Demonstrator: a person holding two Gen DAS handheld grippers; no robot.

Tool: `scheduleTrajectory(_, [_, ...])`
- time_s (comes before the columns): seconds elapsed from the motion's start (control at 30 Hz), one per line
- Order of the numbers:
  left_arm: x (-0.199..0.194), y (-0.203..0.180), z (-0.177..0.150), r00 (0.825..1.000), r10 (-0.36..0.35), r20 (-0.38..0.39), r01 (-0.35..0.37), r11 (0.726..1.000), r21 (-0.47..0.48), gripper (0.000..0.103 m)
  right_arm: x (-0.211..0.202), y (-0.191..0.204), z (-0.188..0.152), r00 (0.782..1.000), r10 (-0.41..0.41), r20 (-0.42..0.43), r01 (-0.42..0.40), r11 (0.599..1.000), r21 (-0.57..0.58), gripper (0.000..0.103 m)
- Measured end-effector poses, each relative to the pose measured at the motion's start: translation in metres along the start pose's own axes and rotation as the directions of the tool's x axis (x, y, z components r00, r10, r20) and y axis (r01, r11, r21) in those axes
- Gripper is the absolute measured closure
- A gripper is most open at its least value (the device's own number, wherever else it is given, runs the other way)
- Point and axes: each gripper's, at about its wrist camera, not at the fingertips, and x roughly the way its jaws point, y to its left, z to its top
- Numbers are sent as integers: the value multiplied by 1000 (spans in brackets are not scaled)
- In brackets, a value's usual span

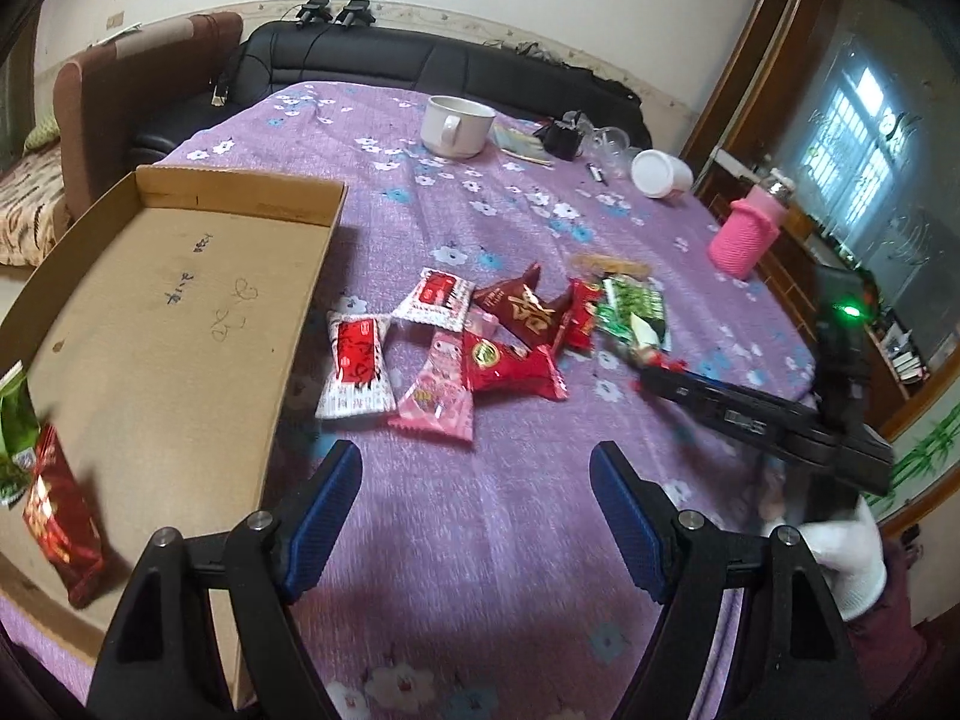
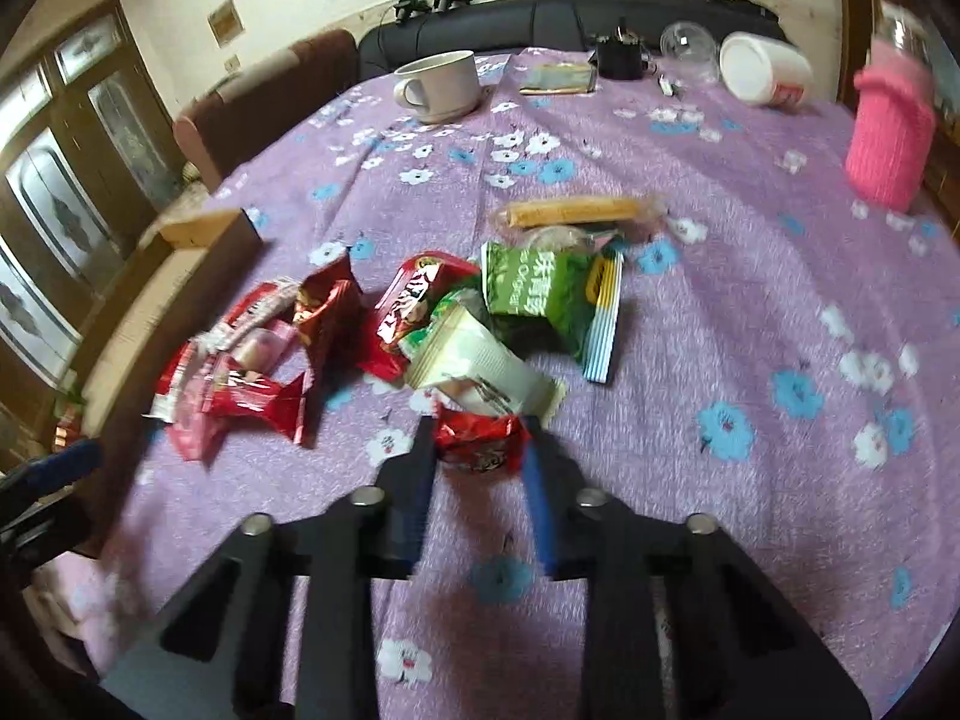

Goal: Organize snacks
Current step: 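Grasp the pink cartoon packet with the left gripper while the right gripper grasps a small red candy, then drop the pink packet into the box with the left gripper while the right gripper drops the red candy there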

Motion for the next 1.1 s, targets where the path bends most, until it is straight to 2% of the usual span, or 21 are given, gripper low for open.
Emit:
scheduleTrajectory(0.13, [18, -10, 10, 999, 43, -5, -43, 998, 55, 27, -2, -8, 0, 999, 49, -5, -49, 998, 30, 78])
scheduleTrajectory(0.3, [50, -28, 23, 993, 121, -14, -116, 970, 212, 34, -3, -8, 0, 997, 82, -16, -81, 996, 33, 78])
scheduleTrajectory(0.43, [76, -25, 25, 983, 147, -108, -115, 960, 255, 62, -5, -10, 1, 996, 86, -11, -85, 996, 38, 78])
scheduleTrajectory(0.47, [74, -26, 23, 986, 133, -96, -103, 957, 272, 71, -6, -11, 1, 996, 87, -12, -86, 995, 43, 78])
scheduleTrajectory(0.5, [72, -26, 21, 987, 121, -101, -89, 957, 276, 72, -5, -12, 1, 996, 89, -14, -88, 995, 50, 78])
scheduleTrajectory(0.8, [46, -32, -11, 990, 42, -136, -10, 974, 224, 74, -5, -15, 1, 995, 98, -19, -97, 993, 67, 78])
scheduleTrajectory(1.0, [45, -34, -11, 992, 42, -119, -18, 981, 195, 70, -7, -8, -1, 991, 130, -19, -129, 991, 42, 77])
scheduleTrajectory(1.1, [50, -36, -7, 993, 47, -111, -26, 982, 189, 64, -7, -3, -3, 990, 142, -22, -142, 990, 23, 77])
